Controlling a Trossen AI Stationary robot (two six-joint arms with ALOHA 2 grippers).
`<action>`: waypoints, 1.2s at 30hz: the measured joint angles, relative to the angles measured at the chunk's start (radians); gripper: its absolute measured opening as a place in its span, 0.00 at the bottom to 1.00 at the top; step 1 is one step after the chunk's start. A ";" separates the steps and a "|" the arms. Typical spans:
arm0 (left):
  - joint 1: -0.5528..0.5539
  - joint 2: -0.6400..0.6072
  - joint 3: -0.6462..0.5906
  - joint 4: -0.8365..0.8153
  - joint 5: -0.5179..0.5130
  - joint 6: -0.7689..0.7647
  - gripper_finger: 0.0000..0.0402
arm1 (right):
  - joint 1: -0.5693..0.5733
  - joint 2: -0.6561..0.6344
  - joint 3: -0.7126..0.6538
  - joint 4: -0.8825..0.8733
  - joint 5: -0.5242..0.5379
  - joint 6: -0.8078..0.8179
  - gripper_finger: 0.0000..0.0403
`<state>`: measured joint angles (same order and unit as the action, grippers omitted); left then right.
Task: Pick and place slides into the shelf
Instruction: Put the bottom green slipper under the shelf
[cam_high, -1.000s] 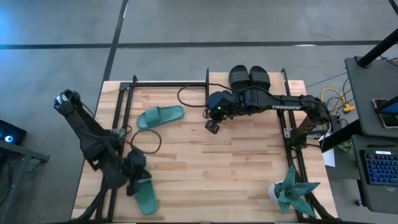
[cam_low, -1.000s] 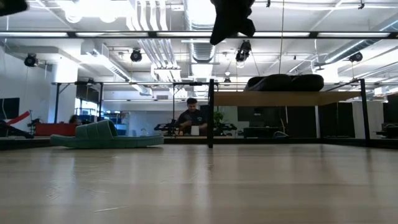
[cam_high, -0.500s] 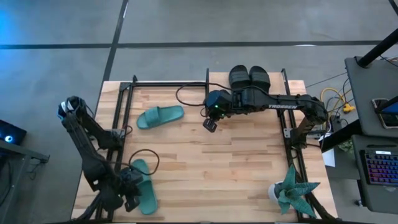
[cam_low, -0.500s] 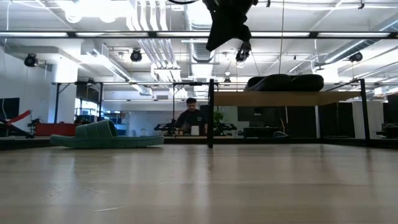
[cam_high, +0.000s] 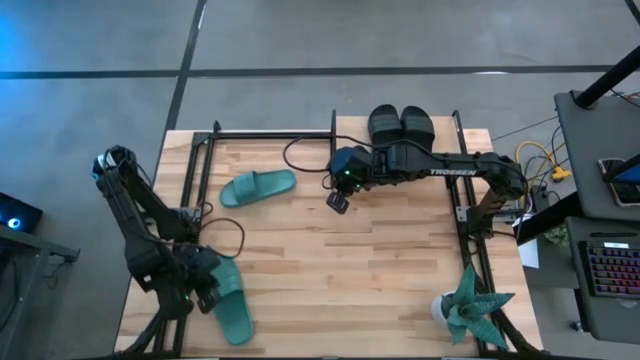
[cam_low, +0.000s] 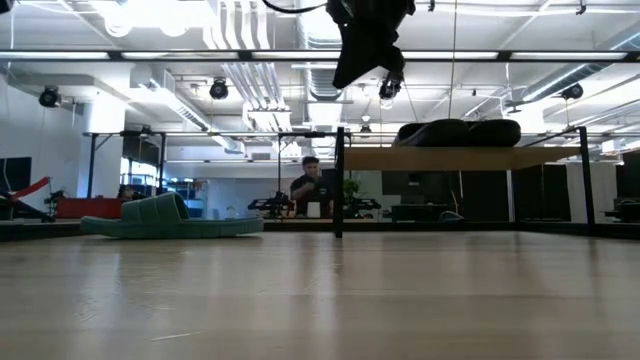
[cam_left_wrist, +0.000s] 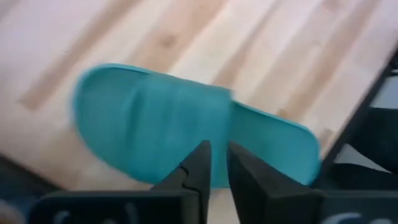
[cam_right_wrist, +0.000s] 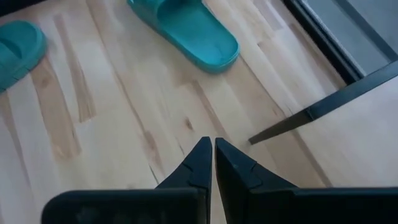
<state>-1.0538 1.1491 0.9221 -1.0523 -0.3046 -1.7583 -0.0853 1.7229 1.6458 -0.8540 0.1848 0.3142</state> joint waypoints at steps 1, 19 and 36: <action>0.000 -0.019 -0.009 -0.020 -0.001 -0.017 0.13 | 0.000 0.000 -0.006 0.000 0.000 0.006 0.03; 0.001 -0.384 -0.397 0.187 -0.050 -0.143 0.40 | 0.002 0.000 -0.054 0.060 0.000 0.026 0.03; 0.001 -0.591 -0.590 0.351 -0.051 -0.064 0.40 | 0.002 0.000 -0.054 0.059 -0.001 0.042 0.03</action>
<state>-1.0531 0.5579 0.3321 -0.7017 -0.3553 -1.8222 -0.0834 1.7229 1.5921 -0.7952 0.1842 0.3557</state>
